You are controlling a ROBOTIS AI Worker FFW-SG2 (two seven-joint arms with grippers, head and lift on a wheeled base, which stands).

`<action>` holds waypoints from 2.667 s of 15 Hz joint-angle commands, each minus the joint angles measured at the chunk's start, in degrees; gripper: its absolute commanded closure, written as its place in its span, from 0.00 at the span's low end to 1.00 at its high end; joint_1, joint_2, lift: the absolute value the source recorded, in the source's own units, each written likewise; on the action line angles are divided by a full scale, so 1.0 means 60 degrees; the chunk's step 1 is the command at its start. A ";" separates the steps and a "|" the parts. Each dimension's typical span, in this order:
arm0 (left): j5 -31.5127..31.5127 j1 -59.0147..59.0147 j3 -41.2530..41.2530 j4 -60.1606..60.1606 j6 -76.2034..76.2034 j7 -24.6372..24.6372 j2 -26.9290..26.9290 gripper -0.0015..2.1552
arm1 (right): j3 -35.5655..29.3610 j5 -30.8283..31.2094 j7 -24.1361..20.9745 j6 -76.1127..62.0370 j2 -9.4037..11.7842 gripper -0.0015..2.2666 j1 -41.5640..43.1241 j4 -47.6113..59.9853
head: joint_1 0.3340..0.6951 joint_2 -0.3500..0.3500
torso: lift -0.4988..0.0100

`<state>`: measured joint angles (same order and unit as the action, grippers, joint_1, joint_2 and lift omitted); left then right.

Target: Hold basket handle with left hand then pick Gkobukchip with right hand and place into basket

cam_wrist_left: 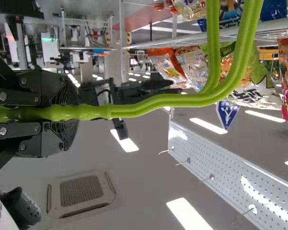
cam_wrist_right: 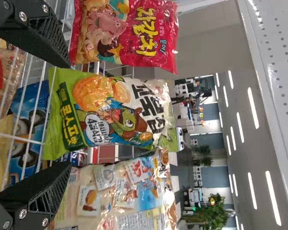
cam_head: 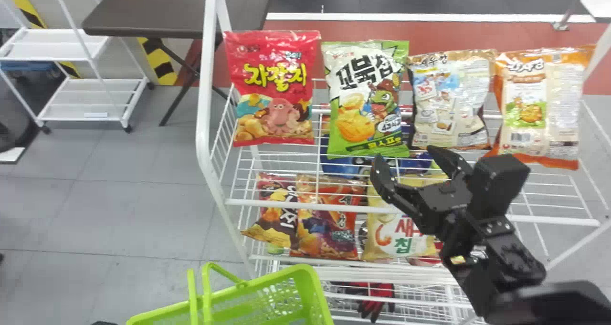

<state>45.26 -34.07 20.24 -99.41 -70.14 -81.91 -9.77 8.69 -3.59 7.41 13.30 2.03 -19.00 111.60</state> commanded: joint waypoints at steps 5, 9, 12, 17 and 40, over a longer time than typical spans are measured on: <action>0.0000 -0.0005 0.0025 0.0001 -0.0198 -0.0001 -0.0070 1.00 | 0.1160 0.0262 -0.1016 0.1703 -0.0015 0.04 0.2347 -0.1359 | 1.00 0.69 | 0.98; 0.0000 -0.0005 0.0040 0.0016 -0.0198 -0.0001 -0.0099 1.00 | 0.1467 0.0262 -0.1353 0.2230 -0.0103 0.04 0.3607 -0.2443 | 1.00 0.72 | 0.98; 0.0015 -0.0005 0.0054 0.0001 -0.0227 -0.0001 -0.0129 1.00 | 0.1585 0.0262 -0.1514 0.2318 -0.0235 0.04 0.4427 -0.3468 | 1.00 0.72 | 0.98; 0.0015 0.0009 0.0069 0.0016 -0.0227 0.0043 -0.0143 1.00 | 0.2083 0.0438 -0.1734 0.2201 -0.0346 0.03 0.5482 -0.5109 | 1.00 0.75 | 0.98; 0.0015 0.0112 0.0127 0.0206 -0.0227 0.0087 -0.0173 1.00 | 0.2317 0.1976 -0.2891 0.4311 -0.0346 0.99 0.3607 -0.1388 | 1.00 0.71 | 0.98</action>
<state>45.35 -33.43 21.05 -98.20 -71.50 -81.45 -10.81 22.53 8.18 -10.18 38.10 0.00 4.93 98.48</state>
